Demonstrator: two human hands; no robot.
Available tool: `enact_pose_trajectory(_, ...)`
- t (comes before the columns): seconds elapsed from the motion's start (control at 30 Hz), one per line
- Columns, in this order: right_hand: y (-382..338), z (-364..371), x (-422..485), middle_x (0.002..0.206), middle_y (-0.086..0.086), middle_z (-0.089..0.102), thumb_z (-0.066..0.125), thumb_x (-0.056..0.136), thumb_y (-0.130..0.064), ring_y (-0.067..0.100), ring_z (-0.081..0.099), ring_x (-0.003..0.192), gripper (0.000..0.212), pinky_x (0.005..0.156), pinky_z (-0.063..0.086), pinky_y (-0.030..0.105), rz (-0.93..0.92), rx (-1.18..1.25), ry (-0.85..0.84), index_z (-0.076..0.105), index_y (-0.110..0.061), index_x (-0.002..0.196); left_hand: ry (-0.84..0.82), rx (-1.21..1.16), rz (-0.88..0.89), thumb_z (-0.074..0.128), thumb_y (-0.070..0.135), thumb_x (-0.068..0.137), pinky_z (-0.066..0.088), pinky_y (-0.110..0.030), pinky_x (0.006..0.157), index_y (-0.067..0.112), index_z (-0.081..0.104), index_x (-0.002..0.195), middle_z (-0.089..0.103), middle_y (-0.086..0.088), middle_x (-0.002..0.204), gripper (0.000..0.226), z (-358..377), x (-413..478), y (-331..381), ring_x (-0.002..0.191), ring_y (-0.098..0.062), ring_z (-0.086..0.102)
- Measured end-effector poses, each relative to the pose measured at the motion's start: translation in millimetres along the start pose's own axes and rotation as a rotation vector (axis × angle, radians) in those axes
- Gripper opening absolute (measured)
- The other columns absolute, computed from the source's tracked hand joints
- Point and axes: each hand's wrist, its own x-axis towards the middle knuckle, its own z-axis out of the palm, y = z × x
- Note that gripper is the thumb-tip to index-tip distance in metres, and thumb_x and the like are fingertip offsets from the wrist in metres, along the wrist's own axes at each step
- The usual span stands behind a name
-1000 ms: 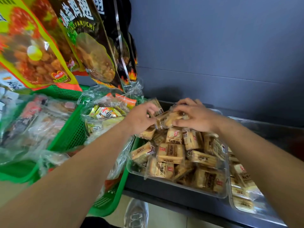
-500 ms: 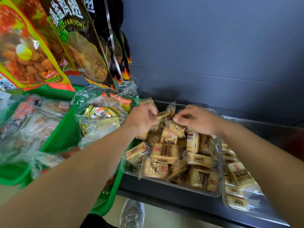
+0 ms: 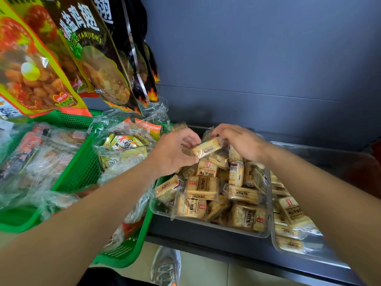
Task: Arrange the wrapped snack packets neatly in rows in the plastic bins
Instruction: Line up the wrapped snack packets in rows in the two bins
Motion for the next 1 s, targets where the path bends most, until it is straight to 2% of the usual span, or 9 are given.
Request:
enact_pose_trajectory(0.13,7,-2,-2,0.098,-0.003,0.068,0.069,0.095,-0.029,0.015,0.065,0.090,0.008,0.086,0.056,0.041,-0.076,-0.003,0.022,0.061,-0.027,0.096,-0.072,-0.076,0.029,0.083,0.015,0.080,0.053,-0.017,0.089,0.026,0.070,0.107,0.072,0.016,0.102,0.031,-3,-2,2,0.096,0.007,0.064)
enact_pose_trajectory(0.3,14,-6,0,0.112,-0.002,0.063,0.078,0.086,-0.007,0.010,0.062,0.094,0.049,0.090,0.056,0.035,-0.054,0.070,-0.070,0.055,-0.034,0.121,0.038,0.031,0.005,0.083,0.018,0.081,0.050,-0.017,0.083,0.028,0.062,0.120,0.058,0.015,0.118,0.045,-1,2,1,0.101,0.000,0.058)
enact_pose_trajectory(0.4,12,-8,-2,0.114,-0.007,0.064,0.078,0.087,-0.010,0.006,0.062,0.105,0.069,0.085,0.052,0.021,-0.012,0.041,-0.149,0.045,-0.036,0.142,-0.097,0.055,-0.043,0.083,0.023,0.082,0.048,-0.021,0.093,0.024,0.056,0.136,0.058,0.011,0.128,0.060,3,3,-6,0.108,-0.003,0.059)
enact_pose_trajectory(0.47,9,-7,-3,0.110,-0.007,0.063,0.078,0.087,-0.011,0.006,0.062,0.104,0.064,0.080,0.048,0.016,-0.021,-0.010,-0.161,0.049,-0.033,0.140,-0.173,0.033,-0.053,0.080,0.021,0.086,0.052,-0.025,0.096,0.024,0.062,0.127,0.067,0.011,0.117,0.045,4,3,-9,0.100,0.000,0.066)
enact_pose_trajectory(0.57,1,-7,-4,0.101,-0.005,0.062,0.078,0.086,-0.008,0.009,0.063,0.099,0.050,0.081,0.048,0.022,-0.063,-0.028,-0.112,0.060,-0.031,0.126,-0.114,0.025,-0.021,0.078,0.016,0.086,0.055,-0.027,0.092,0.026,0.067,0.113,0.068,0.017,0.105,0.031,2,3,-5,0.094,0.003,0.065)
enact_pose_trajectory(0.7,-11,-24,-2,0.100,0.004,0.063,0.075,0.085,0.002,0.013,0.064,0.085,0.036,0.075,0.053,0.022,-0.114,0.139,0.046,0.064,-0.022,0.109,0.127,-0.195,-0.002,0.077,0.012,0.088,0.058,-0.019,0.078,0.020,0.064,0.124,0.068,0.012,0.110,0.040,-12,7,3,0.086,-0.001,0.069)
enact_pose_trajectory(0.77,-9,-35,-2,0.097,-0.001,0.060,0.074,0.086,0.001,0.010,0.061,0.080,0.034,0.069,0.052,0.023,-0.072,0.222,0.211,0.060,-0.019,0.110,0.176,-0.175,-0.054,0.076,0.017,0.090,0.056,-0.023,0.086,0.022,0.064,0.124,0.068,0.012,0.111,0.037,-18,12,-5,0.090,-0.005,0.069)
enact_pose_trajectory(0.87,7,-43,-2,0.095,-0.009,0.058,0.076,0.088,-0.012,0.007,0.059,0.080,0.037,0.069,0.050,0.022,0.061,0.121,0.408,0.052,-0.020,0.115,0.054,0.004,-0.155,0.074,0.020,0.091,0.051,-0.036,0.101,0.020,0.064,0.122,0.066,0.008,0.115,0.032,-13,20,-19,0.108,-0.016,0.064)
enact_pose_trajectory(1.0,15,-28,-4,0.101,-0.007,0.062,0.069,0.093,-0.014,0.012,0.061,0.085,0.033,0.076,0.051,0.029,0.055,0.043,0.355,0.048,-0.024,0.116,-0.067,0.180,-0.182,0.071,0.025,0.094,0.047,-0.039,0.106,0.021,0.058,0.134,0.063,0.004,0.126,0.042,5,35,-22,0.117,-0.017,0.060)
